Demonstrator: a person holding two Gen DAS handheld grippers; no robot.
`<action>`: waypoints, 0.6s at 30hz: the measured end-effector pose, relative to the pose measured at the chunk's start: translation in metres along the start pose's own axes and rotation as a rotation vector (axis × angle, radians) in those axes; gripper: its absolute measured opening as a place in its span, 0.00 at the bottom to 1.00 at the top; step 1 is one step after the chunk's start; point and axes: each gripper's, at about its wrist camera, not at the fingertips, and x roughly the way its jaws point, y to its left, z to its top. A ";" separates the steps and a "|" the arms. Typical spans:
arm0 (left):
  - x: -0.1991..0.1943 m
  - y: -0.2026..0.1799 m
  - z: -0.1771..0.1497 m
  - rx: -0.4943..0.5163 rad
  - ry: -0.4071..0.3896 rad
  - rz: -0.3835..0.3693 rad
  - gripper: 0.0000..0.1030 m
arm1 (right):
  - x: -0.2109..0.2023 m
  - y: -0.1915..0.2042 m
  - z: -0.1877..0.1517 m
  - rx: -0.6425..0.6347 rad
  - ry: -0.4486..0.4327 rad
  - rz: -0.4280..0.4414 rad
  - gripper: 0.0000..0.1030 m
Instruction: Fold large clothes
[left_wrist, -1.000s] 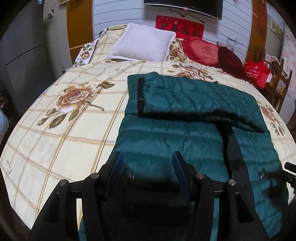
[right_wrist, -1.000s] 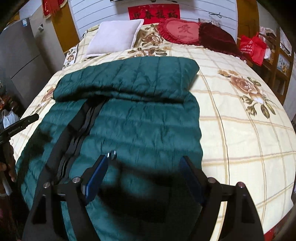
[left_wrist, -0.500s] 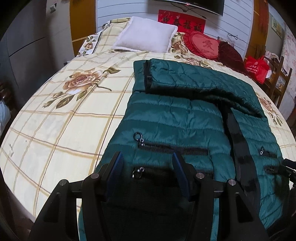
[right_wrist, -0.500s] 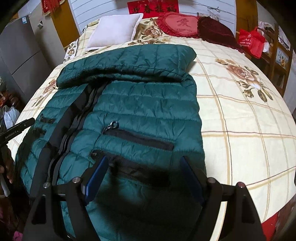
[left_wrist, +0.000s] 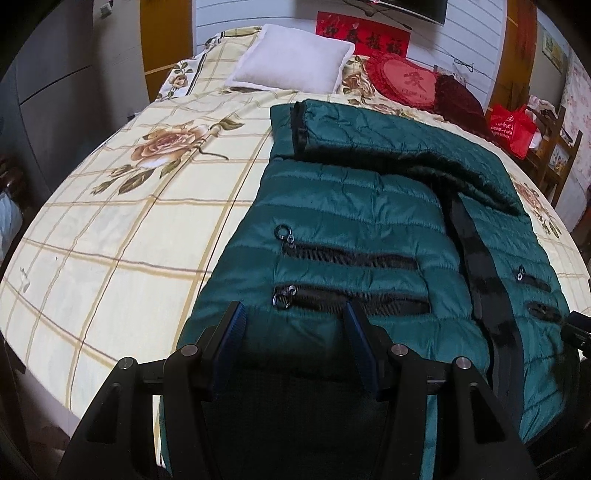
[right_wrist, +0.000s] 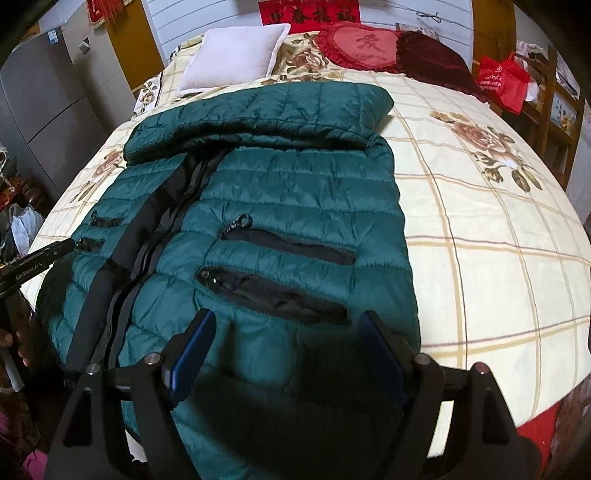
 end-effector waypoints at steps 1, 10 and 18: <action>-0.001 0.000 -0.002 0.003 0.001 0.002 0.67 | -0.001 0.001 -0.003 -0.001 0.004 0.000 0.80; -0.011 0.009 -0.017 0.008 0.014 0.011 0.67 | -0.013 0.006 -0.023 -0.012 0.019 0.019 0.81; -0.015 0.022 -0.026 0.010 0.028 0.030 0.67 | -0.020 -0.002 -0.038 0.008 0.041 0.015 0.80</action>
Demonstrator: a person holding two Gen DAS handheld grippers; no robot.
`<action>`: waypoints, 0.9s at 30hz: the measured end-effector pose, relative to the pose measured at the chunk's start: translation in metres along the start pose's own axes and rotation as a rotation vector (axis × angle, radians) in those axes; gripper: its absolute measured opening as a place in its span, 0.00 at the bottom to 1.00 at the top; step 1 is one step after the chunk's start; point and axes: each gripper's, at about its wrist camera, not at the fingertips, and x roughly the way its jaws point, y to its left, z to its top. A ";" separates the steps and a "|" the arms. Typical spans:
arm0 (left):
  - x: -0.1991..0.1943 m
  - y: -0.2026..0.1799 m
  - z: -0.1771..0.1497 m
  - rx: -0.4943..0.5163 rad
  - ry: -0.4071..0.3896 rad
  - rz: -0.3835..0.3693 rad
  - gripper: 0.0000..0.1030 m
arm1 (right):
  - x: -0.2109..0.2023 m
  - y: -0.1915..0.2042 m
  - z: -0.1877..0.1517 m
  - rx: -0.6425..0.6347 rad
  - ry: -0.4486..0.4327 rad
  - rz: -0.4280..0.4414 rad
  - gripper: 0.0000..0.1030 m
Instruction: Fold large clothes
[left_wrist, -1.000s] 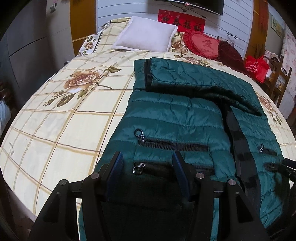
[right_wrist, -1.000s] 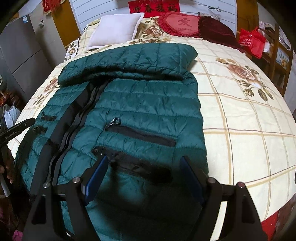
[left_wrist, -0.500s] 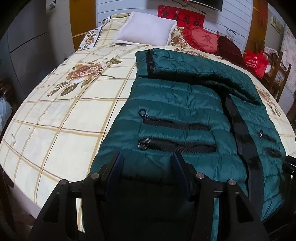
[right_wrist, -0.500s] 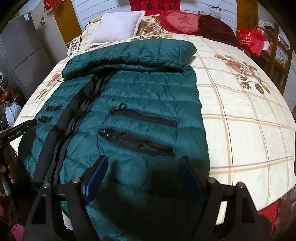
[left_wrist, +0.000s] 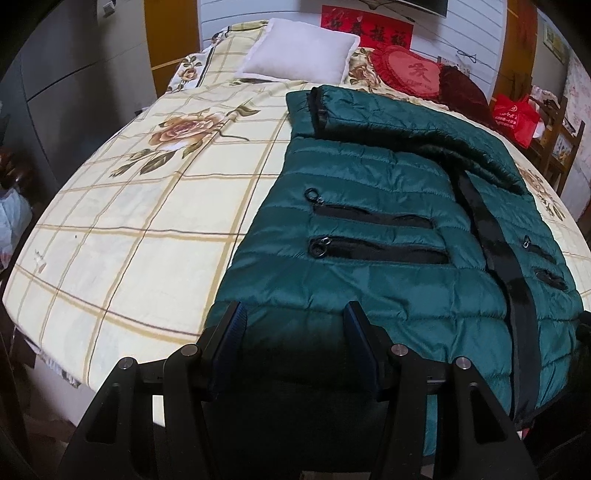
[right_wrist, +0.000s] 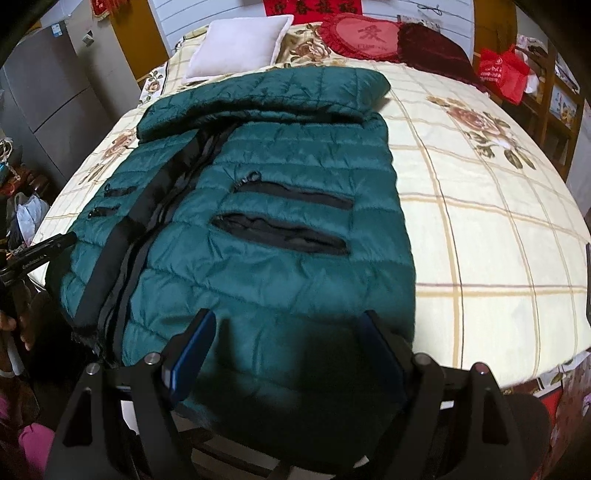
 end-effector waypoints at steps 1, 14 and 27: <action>-0.001 0.002 -0.001 -0.003 0.002 -0.001 0.67 | 0.000 -0.001 -0.002 0.005 0.001 -0.001 0.81; -0.012 0.038 -0.012 -0.108 0.042 -0.088 0.67 | -0.012 -0.026 -0.020 0.056 0.015 -0.018 0.81; 0.000 0.060 -0.026 -0.217 0.140 -0.214 0.67 | 0.001 -0.058 -0.032 0.182 0.046 0.108 0.81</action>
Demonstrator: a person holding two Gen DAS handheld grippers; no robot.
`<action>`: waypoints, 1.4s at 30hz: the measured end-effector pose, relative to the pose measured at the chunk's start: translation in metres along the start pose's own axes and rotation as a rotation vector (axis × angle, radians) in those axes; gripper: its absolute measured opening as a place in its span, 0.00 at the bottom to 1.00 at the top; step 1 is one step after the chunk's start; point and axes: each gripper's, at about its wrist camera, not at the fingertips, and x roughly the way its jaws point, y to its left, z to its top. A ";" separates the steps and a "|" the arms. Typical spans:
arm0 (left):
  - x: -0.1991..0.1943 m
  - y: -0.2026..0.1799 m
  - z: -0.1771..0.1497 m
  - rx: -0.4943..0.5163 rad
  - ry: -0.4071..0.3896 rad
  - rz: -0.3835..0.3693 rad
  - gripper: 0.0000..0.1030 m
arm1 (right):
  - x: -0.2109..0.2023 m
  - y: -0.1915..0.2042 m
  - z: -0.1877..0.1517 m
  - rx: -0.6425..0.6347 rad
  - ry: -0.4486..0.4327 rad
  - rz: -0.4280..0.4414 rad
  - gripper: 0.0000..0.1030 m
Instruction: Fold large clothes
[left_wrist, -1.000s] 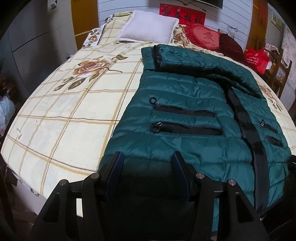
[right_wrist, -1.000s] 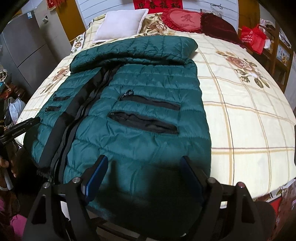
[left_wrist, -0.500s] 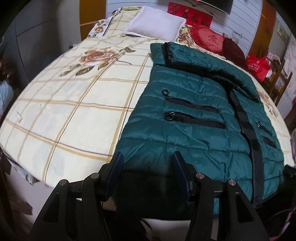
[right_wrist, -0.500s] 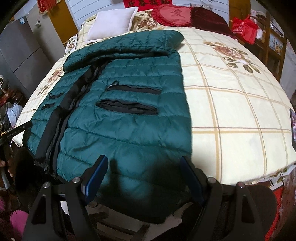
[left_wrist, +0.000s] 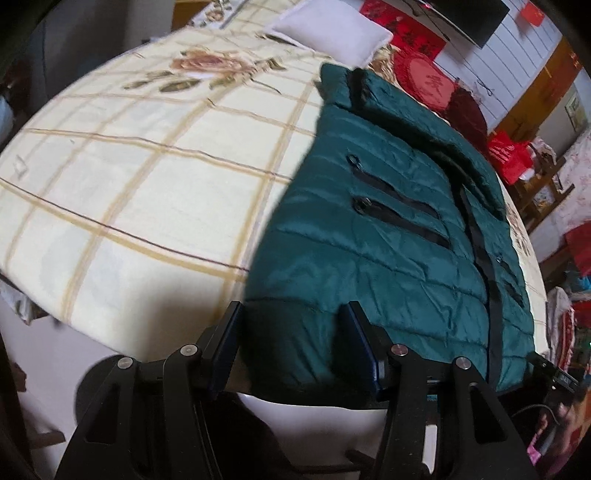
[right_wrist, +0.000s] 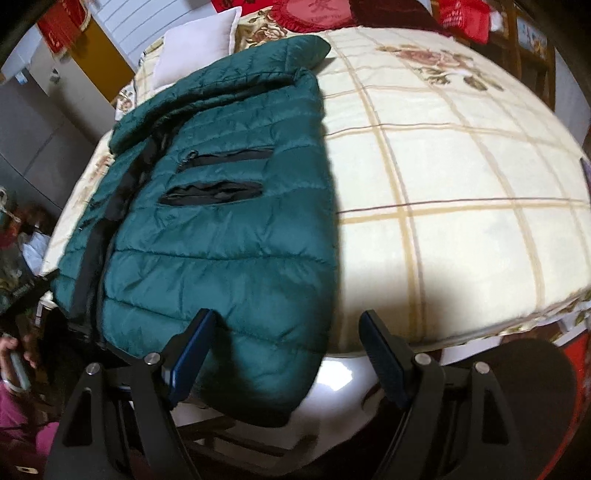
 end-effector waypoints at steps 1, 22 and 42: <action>0.002 -0.001 -0.001 0.007 0.003 0.008 0.68 | 0.001 0.001 0.001 -0.009 -0.005 0.005 0.82; 0.013 -0.007 0.003 0.022 0.033 0.000 0.77 | 0.009 0.014 0.004 -0.061 -0.012 0.201 0.84; 0.016 -0.018 -0.002 0.099 0.033 0.036 0.78 | 0.016 0.025 -0.003 -0.130 0.006 0.258 0.50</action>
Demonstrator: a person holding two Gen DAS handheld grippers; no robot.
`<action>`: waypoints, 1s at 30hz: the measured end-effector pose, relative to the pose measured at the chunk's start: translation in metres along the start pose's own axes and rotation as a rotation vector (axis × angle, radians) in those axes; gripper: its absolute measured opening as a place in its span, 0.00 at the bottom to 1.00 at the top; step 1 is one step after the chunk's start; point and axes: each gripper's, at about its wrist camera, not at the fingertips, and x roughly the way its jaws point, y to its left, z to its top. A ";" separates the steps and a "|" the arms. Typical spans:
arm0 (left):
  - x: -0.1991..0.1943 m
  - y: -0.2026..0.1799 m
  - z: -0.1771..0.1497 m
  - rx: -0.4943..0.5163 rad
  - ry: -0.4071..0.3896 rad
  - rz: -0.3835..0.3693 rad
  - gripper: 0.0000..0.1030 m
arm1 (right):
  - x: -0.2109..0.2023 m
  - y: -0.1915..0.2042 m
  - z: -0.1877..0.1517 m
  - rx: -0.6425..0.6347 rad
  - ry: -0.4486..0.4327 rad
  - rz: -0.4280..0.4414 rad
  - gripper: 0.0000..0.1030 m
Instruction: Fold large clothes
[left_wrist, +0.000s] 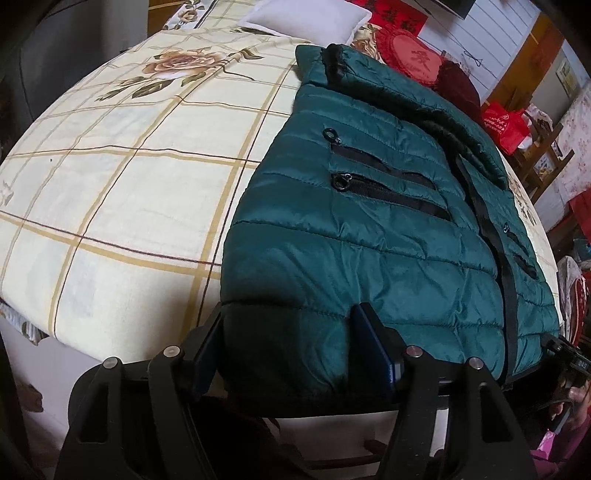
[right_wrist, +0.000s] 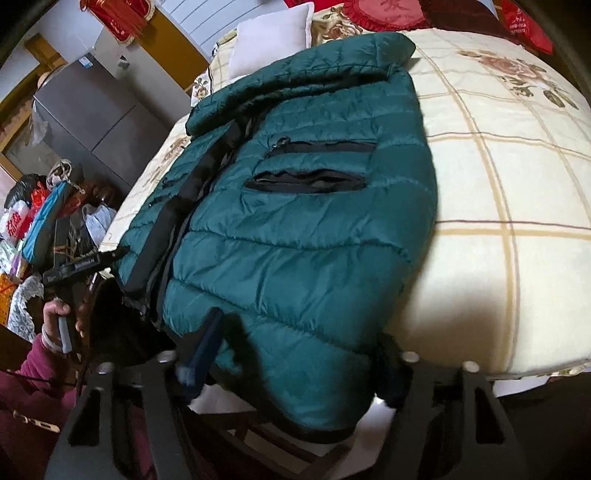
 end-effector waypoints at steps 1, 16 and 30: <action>0.000 0.000 0.000 0.000 -0.001 0.000 0.78 | 0.002 0.000 0.000 0.003 0.002 0.006 0.48; 0.001 -0.004 -0.001 0.034 -0.014 0.028 0.81 | -0.003 -0.006 0.000 0.047 -0.061 0.033 0.31; -0.019 -0.002 0.002 0.023 -0.078 0.019 0.30 | -0.023 -0.002 0.018 0.051 -0.115 0.104 0.17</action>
